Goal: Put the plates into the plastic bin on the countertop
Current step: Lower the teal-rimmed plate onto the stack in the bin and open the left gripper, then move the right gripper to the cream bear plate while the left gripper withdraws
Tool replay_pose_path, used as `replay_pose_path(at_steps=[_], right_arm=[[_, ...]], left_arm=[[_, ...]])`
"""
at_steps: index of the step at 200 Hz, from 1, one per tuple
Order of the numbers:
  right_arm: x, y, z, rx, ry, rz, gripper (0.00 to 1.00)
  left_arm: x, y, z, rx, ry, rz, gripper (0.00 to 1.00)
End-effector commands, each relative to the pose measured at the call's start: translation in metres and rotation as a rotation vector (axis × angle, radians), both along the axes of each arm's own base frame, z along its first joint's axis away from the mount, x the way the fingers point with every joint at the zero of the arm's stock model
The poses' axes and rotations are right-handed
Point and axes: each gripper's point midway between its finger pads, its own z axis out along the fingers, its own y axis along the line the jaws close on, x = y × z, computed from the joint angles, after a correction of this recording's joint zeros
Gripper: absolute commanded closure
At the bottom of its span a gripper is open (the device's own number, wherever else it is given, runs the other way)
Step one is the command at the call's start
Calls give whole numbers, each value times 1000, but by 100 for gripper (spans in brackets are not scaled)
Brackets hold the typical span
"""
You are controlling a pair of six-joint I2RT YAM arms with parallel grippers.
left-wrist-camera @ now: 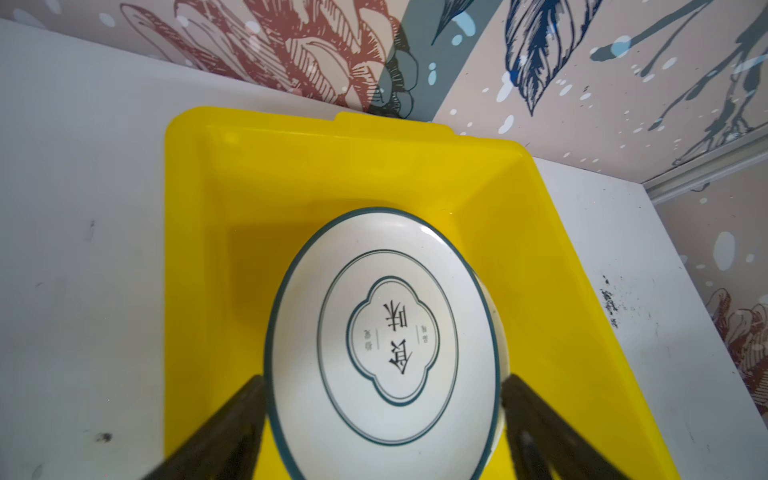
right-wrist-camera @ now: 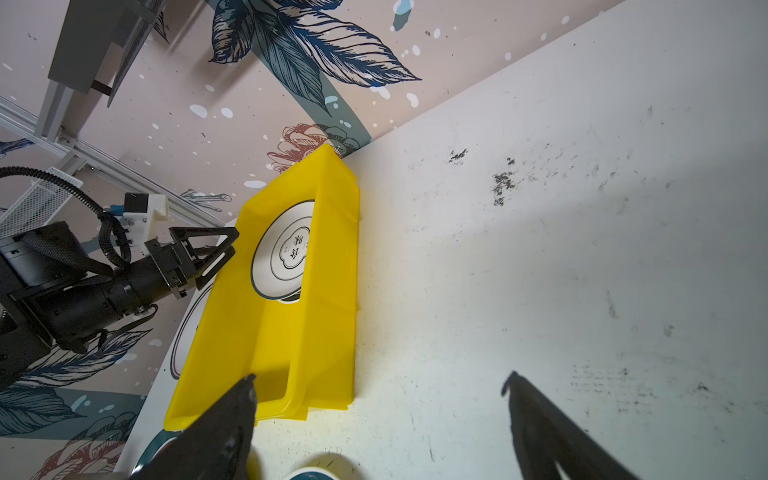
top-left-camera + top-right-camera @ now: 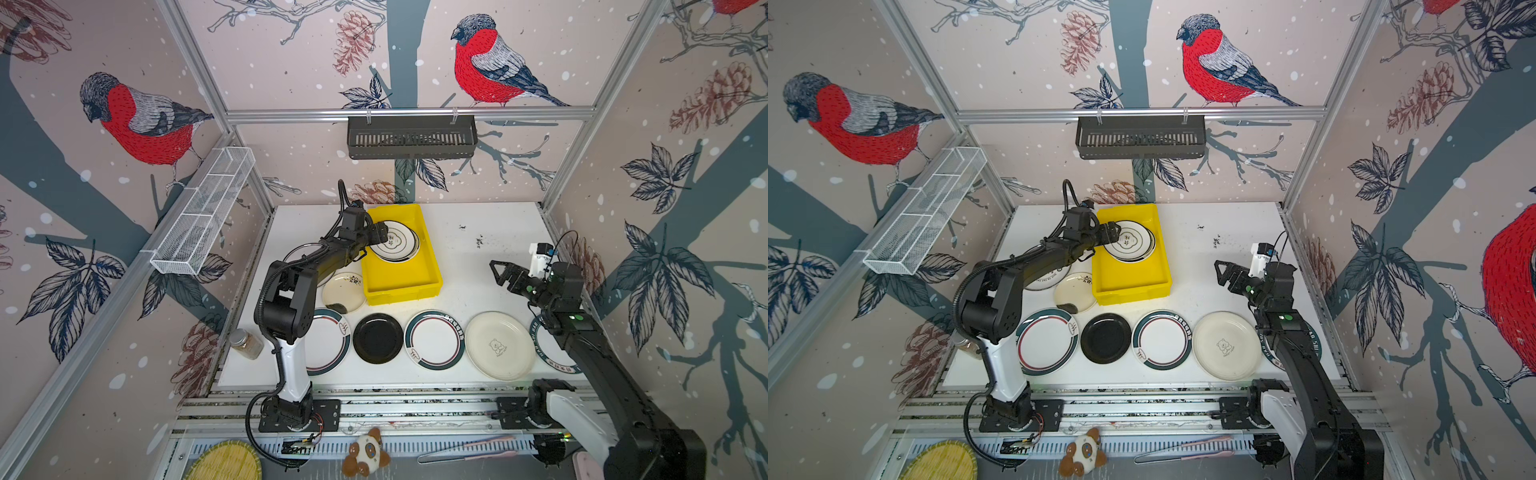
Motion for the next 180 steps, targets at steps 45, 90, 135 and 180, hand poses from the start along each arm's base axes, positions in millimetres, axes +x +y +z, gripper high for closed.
replay_pose_path(at_steps=[45, 90, 135, 180], right_arm=[[5, -1, 3, 13, -3, -13, 5], [8, 1, -9, 30, 50, -4, 5], [9, 4, -22, 39, 114, 21, 5], [5, 19, -38, 37, 163, 91, 5]], left_arm=[[-4, -3, 12, 39, -22, -11, 3], [-19, -10, 38, 87, -101, -22, 3], [-47, -13, 70, 93, -209, -31, 3], [-85, -15, 92, 69, -278, -60, 3]])
